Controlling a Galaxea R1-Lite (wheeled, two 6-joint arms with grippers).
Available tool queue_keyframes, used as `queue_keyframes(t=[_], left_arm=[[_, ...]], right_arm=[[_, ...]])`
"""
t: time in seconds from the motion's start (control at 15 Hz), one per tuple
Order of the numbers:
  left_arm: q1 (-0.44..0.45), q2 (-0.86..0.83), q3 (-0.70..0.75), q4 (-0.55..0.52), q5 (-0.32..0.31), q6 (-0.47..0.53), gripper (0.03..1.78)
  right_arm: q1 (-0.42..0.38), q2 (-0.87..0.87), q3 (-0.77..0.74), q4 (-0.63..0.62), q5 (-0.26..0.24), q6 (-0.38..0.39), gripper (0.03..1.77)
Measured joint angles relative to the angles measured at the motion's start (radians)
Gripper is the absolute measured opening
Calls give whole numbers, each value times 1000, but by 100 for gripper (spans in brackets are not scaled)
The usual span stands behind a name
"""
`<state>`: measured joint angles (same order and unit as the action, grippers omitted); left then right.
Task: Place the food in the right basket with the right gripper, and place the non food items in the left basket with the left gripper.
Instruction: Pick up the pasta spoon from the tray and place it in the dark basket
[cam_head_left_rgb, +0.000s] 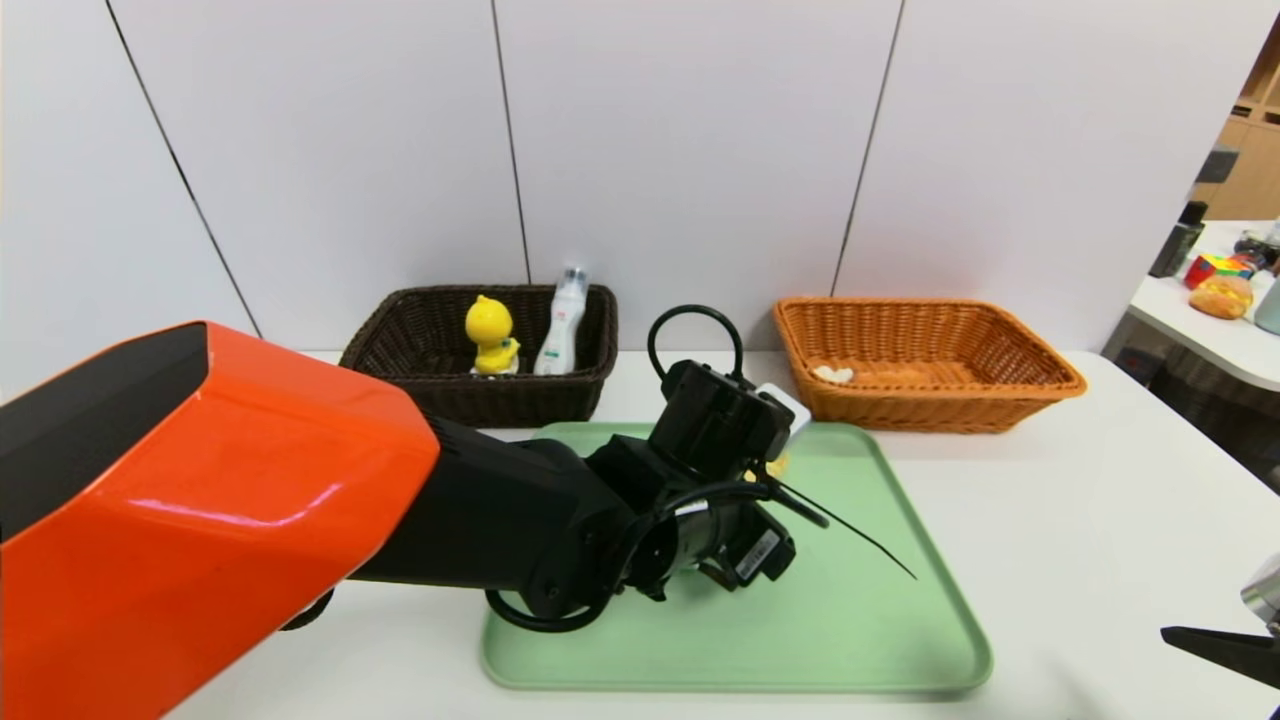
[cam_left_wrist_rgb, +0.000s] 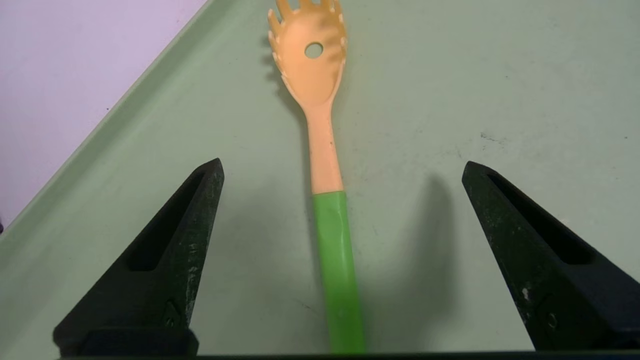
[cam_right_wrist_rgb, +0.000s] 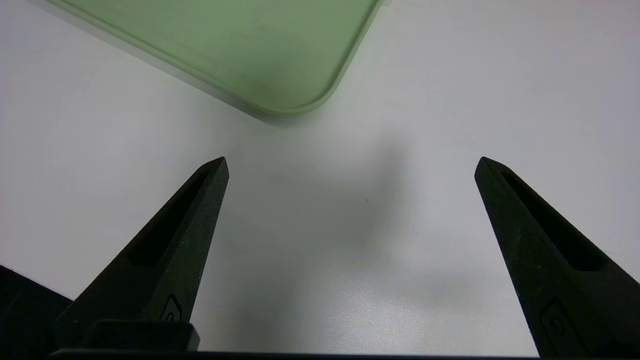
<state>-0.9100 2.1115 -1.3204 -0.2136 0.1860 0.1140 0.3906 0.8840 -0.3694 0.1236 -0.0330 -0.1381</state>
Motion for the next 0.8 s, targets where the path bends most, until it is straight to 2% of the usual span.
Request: queue_keyframes(t=[0.33, 0.6, 0.8], left_arm=[[0, 25, -13, 33, -1, -22, 169], [21, 34, -90, 140, -9, -110, 169], [35, 36, -121, 160, -11, -124, 169]], right_arm=[[0, -22, 10, 0, -2, 0, 170], [0, -46, 29, 0, -5, -1, 170], [0, -59, 34, 1, -5, -2, 170]])
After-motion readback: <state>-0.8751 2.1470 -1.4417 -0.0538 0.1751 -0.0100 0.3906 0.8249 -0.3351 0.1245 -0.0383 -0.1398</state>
